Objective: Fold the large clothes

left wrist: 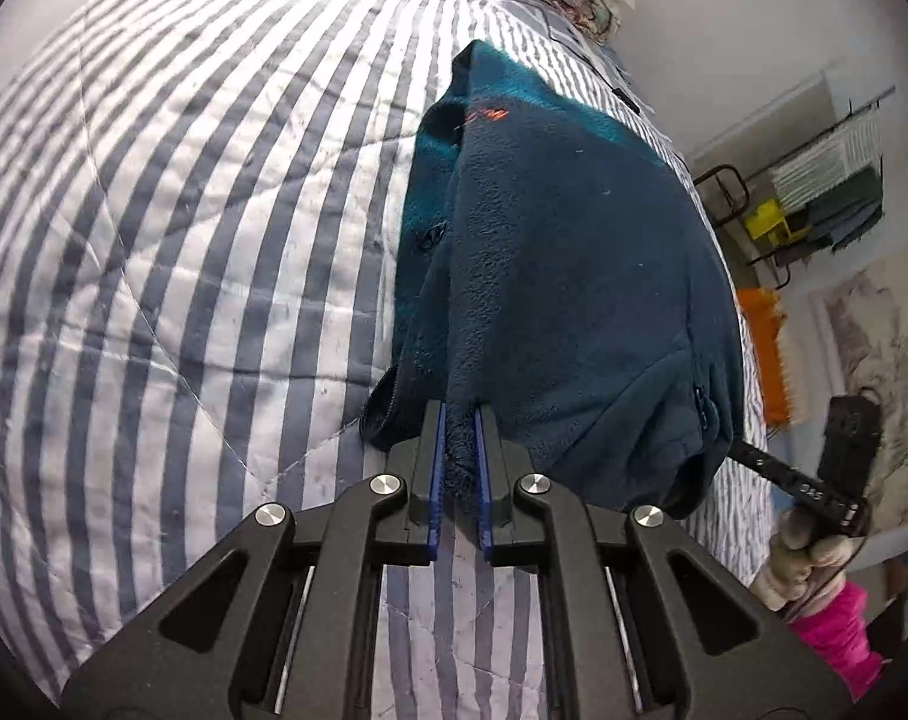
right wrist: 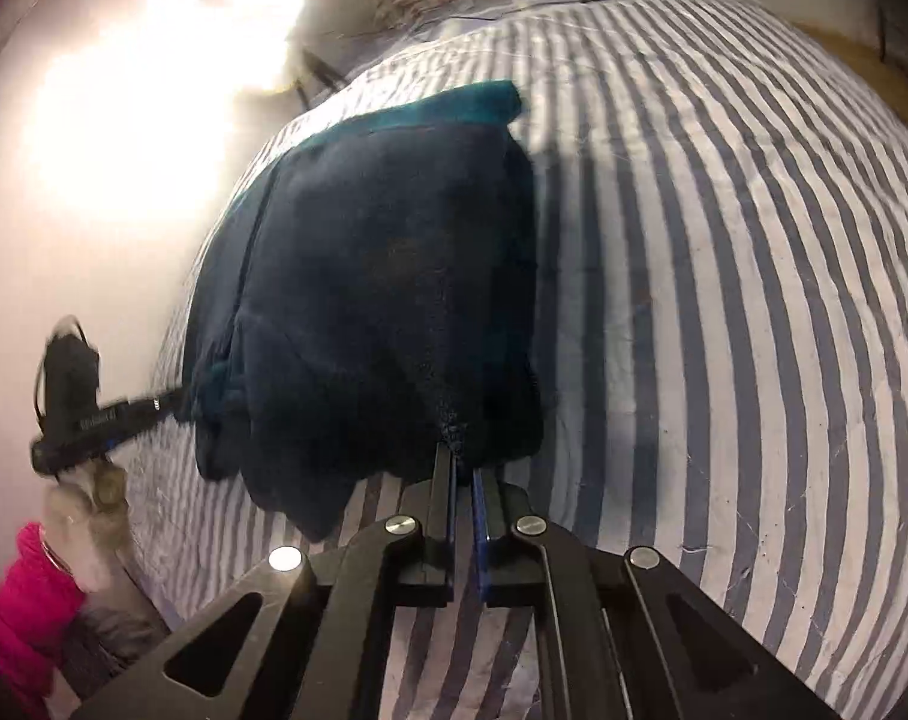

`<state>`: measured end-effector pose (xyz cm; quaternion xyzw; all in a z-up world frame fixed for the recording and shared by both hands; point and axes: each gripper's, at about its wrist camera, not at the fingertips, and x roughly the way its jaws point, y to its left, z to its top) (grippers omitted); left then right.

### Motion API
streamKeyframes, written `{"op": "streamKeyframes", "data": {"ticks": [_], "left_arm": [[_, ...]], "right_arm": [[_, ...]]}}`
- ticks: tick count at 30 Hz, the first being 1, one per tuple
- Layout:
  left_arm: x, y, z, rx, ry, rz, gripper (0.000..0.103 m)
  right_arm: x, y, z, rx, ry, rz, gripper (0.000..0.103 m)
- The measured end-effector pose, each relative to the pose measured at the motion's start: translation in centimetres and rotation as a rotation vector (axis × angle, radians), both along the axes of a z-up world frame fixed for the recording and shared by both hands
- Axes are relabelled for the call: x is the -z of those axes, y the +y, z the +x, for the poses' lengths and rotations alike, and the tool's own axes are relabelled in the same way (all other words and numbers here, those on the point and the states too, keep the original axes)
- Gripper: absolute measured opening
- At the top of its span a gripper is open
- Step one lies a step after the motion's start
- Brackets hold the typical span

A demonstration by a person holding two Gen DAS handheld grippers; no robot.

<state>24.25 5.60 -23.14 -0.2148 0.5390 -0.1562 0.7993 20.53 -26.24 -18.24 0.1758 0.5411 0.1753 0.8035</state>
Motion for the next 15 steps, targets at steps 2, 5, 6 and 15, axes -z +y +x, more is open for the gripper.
{"op": "streamKeyframes", "data": {"ticks": [2,5,6,15], "left_arm": [[-1.0,-0.1,0.1,0.017,-0.019,0.025,0.009],[-2.8,0.8,0.3,0.003,-0.062,0.04,0.009],[-3.0,1.1,0.6,-0.003,-0.068,0.036,0.009],[-4.1,0.7,5.3,-0.021,-0.118,-0.068,0.047]], "right_arm": [[-1.2,0.0,-0.4,-0.031,-0.017,-0.022,0.003],[-3.4,-0.9,-0.9,-0.018,-0.102,-0.098,0.032],[-4.1,-1.3,-1.0,-0.005,-0.133,-0.087,0.039],[-4.8,-3.1,3.5,0.086,-0.227,-0.052,0.046]]}}
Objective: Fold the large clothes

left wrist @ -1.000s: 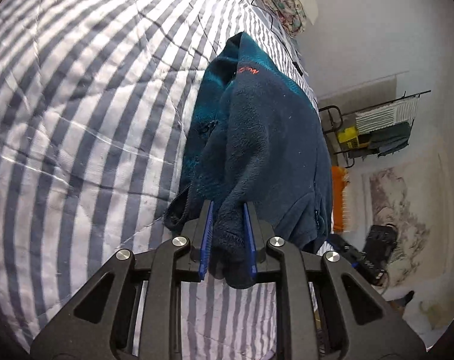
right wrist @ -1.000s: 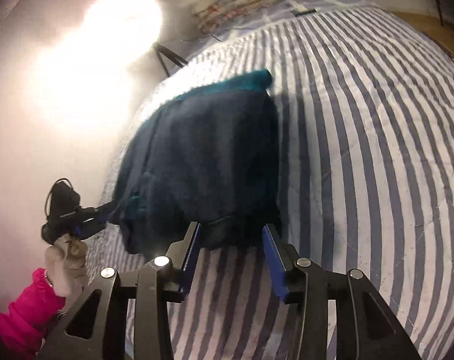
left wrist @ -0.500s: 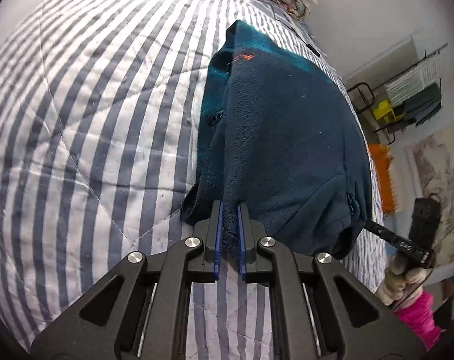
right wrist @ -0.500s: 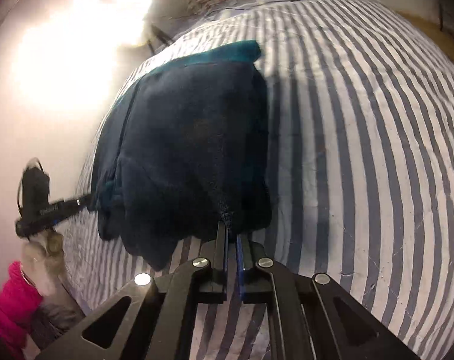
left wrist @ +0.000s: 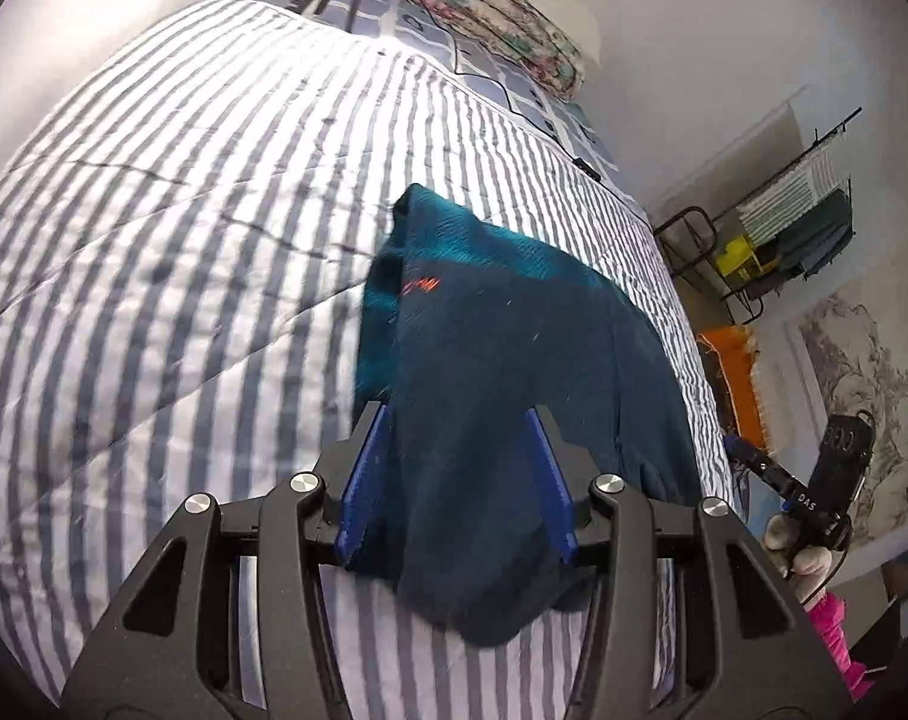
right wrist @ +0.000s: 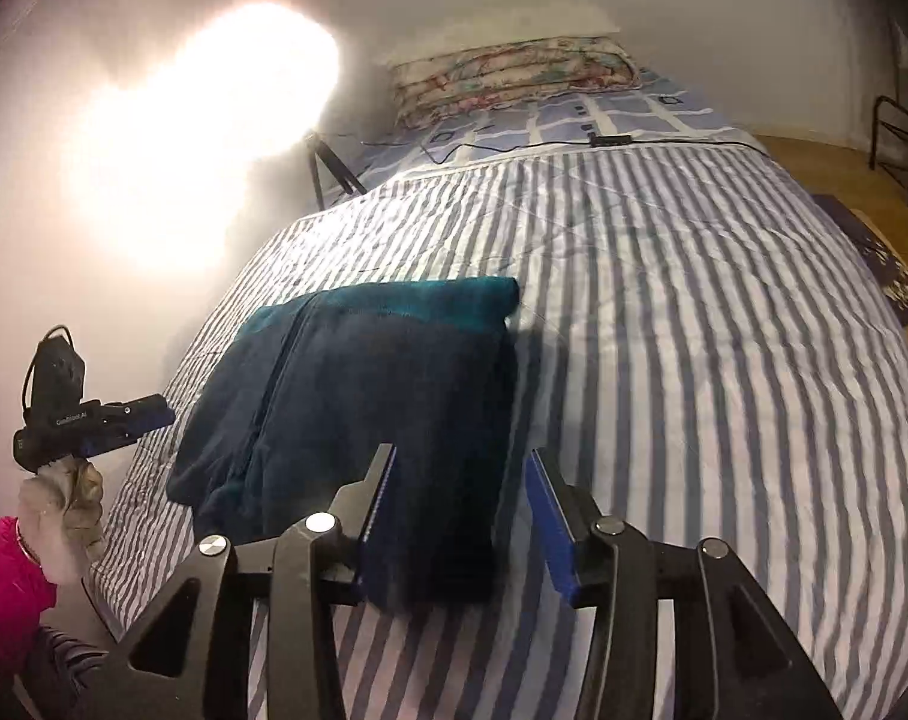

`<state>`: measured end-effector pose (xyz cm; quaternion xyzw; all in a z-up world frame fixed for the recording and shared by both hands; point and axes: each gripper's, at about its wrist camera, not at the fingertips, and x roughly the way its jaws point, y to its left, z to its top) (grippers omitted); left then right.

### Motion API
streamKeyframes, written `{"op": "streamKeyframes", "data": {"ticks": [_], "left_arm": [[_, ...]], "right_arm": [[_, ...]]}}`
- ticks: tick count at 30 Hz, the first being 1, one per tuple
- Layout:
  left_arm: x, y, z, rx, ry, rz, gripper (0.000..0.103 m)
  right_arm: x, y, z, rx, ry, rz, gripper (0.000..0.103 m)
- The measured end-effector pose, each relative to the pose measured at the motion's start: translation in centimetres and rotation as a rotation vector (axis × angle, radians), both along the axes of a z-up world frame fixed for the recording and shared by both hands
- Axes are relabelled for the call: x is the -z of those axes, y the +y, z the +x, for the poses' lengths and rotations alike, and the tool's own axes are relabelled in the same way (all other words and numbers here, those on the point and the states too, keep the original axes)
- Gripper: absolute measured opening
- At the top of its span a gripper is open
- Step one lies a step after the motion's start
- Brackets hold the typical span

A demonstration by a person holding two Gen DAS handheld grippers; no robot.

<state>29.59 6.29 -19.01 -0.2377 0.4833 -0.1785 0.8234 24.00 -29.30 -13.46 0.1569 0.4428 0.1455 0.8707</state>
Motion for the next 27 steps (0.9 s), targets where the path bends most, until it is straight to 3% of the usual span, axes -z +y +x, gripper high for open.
{"op": "streamKeyframes", "data": {"ticks": [1,3,4,6,12,18,27], "left_arm": [[0.5,-0.1,0.8,-0.005,0.015,-0.011,0.047],[1.8,0.2,2.4,-0.02,0.061,-0.065,0.05],[2.3,0.6,2.8,-0.03,0.083,-0.094,0.05],[4.0,2.0,3.7,-0.04,0.135,-0.187,0.058],[7.7,4.1,4.9,-0.074,0.212,-0.323,0.06],[9.4,4.2,5.0,-0.051,0.229,-0.355,0.062],[7.9,4.0,4.0,-0.008,0.173,-0.362,0.062]], "right_arm": [[0.5,0.1,1.0,-0.007,0.017,0.015,0.048],[1.7,0.2,1.8,-0.015,0.046,0.042,0.075],[2.3,0.3,2.5,-0.014,0.059,0.055,0.079],[3.3,0.3,3.3,-0.029,0.09,0.091,0.08],[6.4,-0.2,4.6,-0.044,0.155,0.172,0.086],[9.9,-0.5,5.4,-0.028,0.222,0.263,0.088],[10.3,-1.3,5.3,-0.014,0.221,0.364,0.086]]}}
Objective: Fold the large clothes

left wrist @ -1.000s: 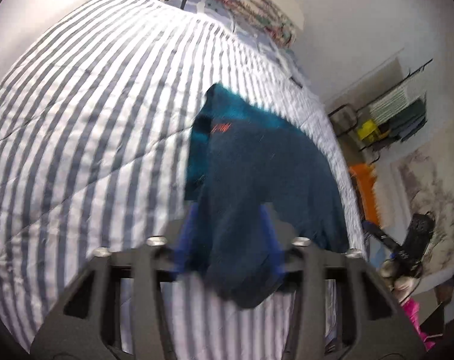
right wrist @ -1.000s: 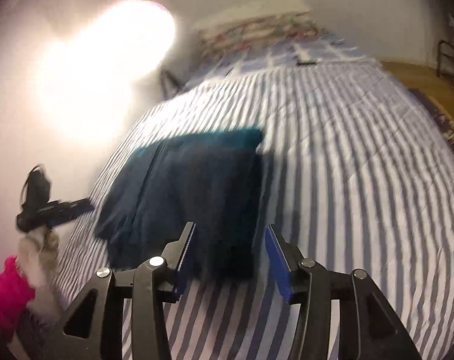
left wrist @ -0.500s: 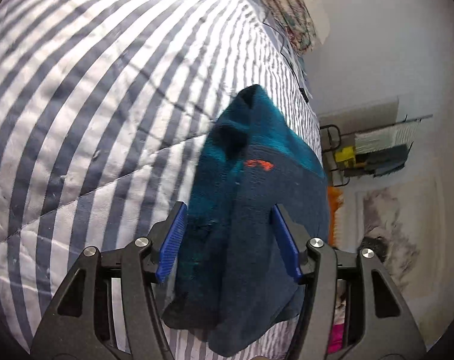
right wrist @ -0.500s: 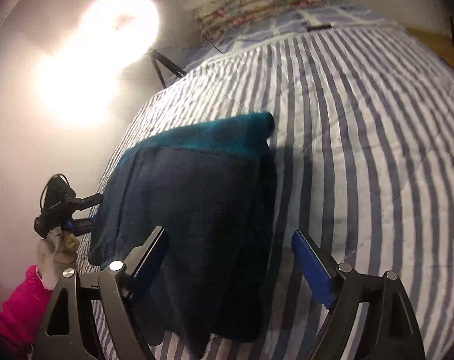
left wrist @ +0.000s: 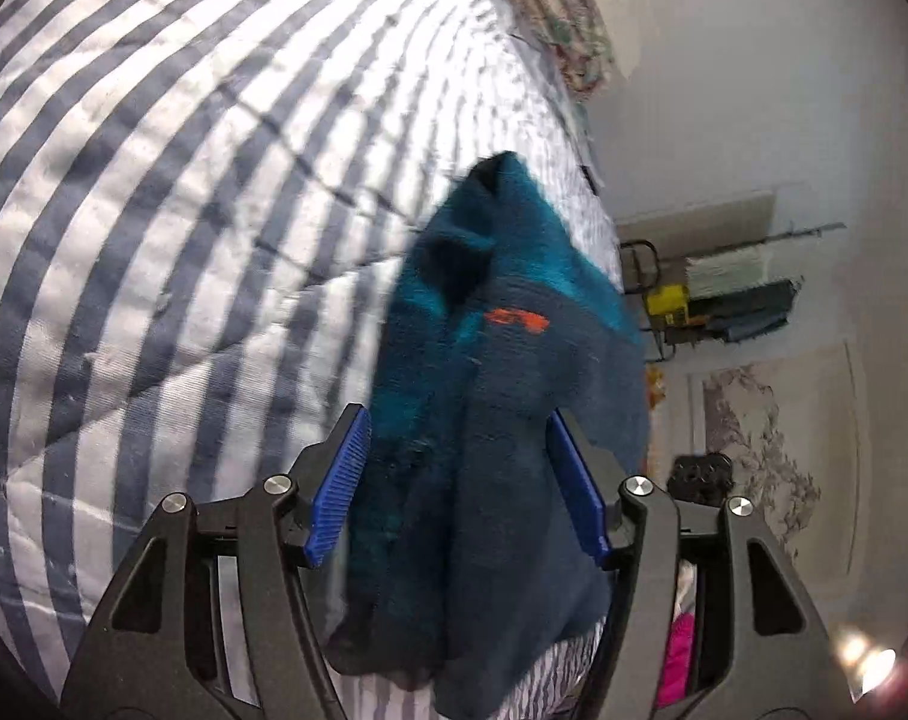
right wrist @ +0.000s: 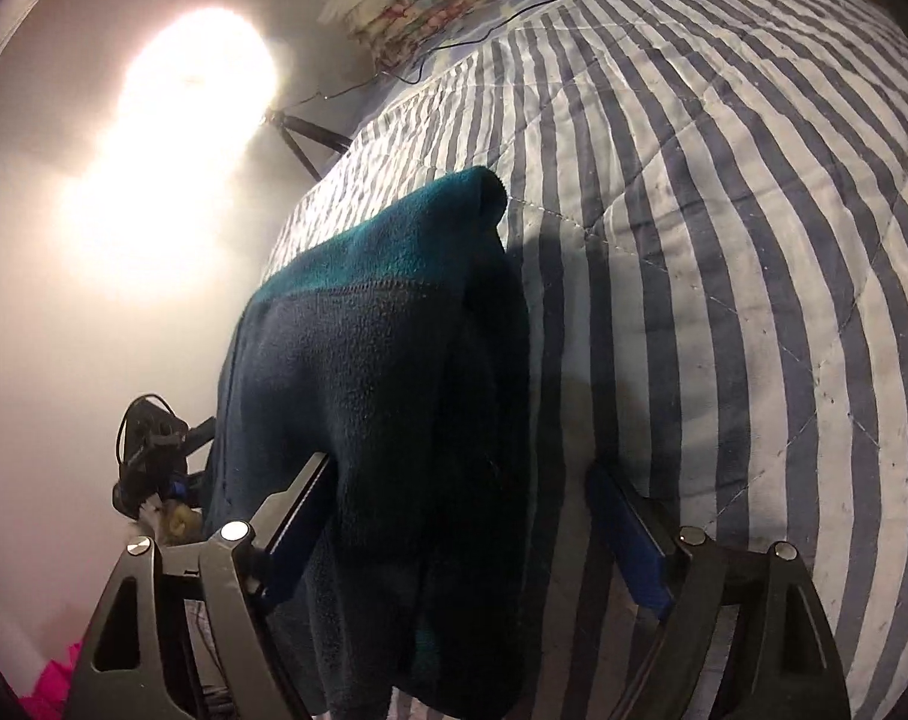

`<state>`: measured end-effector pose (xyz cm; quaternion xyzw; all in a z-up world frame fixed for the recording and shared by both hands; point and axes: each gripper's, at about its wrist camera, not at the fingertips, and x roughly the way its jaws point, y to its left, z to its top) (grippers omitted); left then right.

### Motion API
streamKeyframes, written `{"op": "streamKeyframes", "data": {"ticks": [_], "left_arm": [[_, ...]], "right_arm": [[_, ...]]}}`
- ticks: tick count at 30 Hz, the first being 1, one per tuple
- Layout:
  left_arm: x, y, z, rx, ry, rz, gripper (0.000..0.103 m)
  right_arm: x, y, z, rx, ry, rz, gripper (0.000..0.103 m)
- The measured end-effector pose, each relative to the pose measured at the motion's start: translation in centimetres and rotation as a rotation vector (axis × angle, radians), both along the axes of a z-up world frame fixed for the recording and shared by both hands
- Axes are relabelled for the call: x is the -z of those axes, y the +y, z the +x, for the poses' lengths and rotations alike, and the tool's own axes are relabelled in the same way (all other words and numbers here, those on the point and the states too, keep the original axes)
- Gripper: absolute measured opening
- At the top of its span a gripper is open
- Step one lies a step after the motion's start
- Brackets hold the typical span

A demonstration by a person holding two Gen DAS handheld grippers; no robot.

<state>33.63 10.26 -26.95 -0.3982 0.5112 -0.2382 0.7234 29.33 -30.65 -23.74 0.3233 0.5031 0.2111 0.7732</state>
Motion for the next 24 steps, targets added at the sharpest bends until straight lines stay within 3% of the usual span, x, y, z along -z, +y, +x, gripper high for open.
{"op": "streamKeyframes", "data": {"ticks": [4,10,11,12,16,18,24], "left_arm": [[0.4,-1.1,0.7,0.026,0.008,0.048,0.062],[1.4,-1.8,1.4,0.029,0.014,0.047,0.062],[1.6,-1.9,1.5,0.024,0.013,0.047,0.058],[1.6,-2.2,1.5,0.023,0.01,0.065,0.054],[-0.1,-4.0,1.2,0.047,-0.024,0.196,0.043],[-1.3,-5.2,1.1,0.069,-0.059,0.27,0.033],[-4.4,-7.6,0.1,0.101,-0.168,0.407,0.023]], "right_arm": [[0.3,-1.2,0.1,-0.011,0.004,0.008,0.086],[0.6,-0.5,-0.1,-0.02,-0.007,0.009,0.084],[0.6,-0.2,0.0,-0.028,-0.007,0.013,0.078],[0.6,0.2,0.0,-0.041,0.001,0.032,0.064],[0.1,1.3,-0.2,-0.054,0.012,-0.006,0.053],[-0.8,1.8,-0.2,-0.066,-0.009,-0.054,0.038],[-3.8,3.6,-0.8,-0.088,-0.077,-0.222,0.025]]}}
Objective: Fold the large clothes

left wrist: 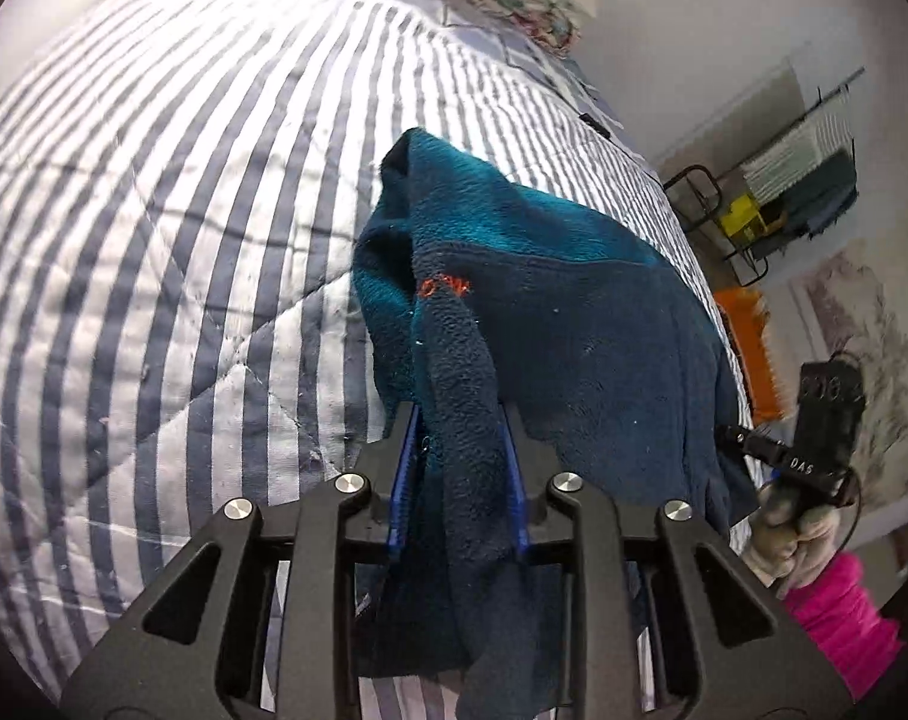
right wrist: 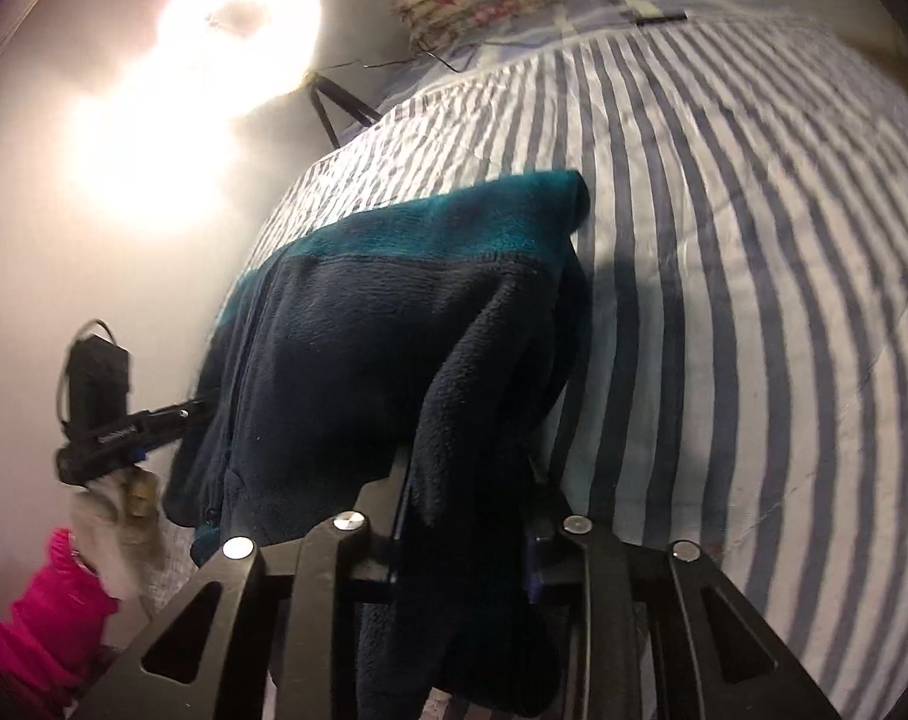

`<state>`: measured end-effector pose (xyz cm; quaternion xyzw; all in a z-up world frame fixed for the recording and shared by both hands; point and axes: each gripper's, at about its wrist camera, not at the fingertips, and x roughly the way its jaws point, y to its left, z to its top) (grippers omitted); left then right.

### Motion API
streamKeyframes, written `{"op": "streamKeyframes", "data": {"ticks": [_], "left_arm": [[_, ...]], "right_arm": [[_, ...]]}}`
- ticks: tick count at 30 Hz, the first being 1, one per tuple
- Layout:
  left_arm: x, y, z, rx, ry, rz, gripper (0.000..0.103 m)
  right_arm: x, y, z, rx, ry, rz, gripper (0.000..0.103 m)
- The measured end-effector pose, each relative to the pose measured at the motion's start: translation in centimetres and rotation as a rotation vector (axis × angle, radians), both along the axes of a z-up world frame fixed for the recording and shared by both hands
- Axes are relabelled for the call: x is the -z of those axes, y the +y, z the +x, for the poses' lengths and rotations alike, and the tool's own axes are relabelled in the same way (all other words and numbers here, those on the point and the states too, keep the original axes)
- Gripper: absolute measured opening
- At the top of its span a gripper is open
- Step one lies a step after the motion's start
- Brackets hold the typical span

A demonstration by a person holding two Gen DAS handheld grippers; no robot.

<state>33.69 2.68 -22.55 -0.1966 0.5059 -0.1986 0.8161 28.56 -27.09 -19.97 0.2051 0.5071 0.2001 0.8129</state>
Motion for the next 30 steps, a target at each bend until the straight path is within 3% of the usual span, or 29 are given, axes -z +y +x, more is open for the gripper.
{"op": "streamKeyframes", "data": {"ticks": [8,16,22,25,28,30], "left_arm": [[-2.2,-0.7,-1.6,0.013,-0.042,0.009,0.02],[-4.5,-3.9,-1.5,0.062,-0.089,-0.025,0.017],[-4.8,-7.4,0.7,0.098,-0.1,-0.029,0.017],[-3.3,-7.6,1.3,0.079,-0.045,-0.016,0.018],[-0.9,-5.9,1.6,0.026,0.027,-0.051,0.031],[0.2,-4.6,1.6,0.007,0.044,-0.1,0.049]], "right_arm": [[-4.2,0.9,-1.2,-0.019,-0.088,-0.103,0.022],[-6.8,-1.3,-1.5,0.008,-0.133,-0.114,0.02],[-6.9,-3.9,-0.7,0.033,-0.12,-0.142,0.02],[-5.2,-5.1,-0.5,0.026,-0.078,-0.119,0.02],[-2.9,-5.1,-0.7,0.007,-0.037,-0.153,0.02],[-1.8,-5.5,-0.6,0.002,-0.014,-0.149,0.022]]}}
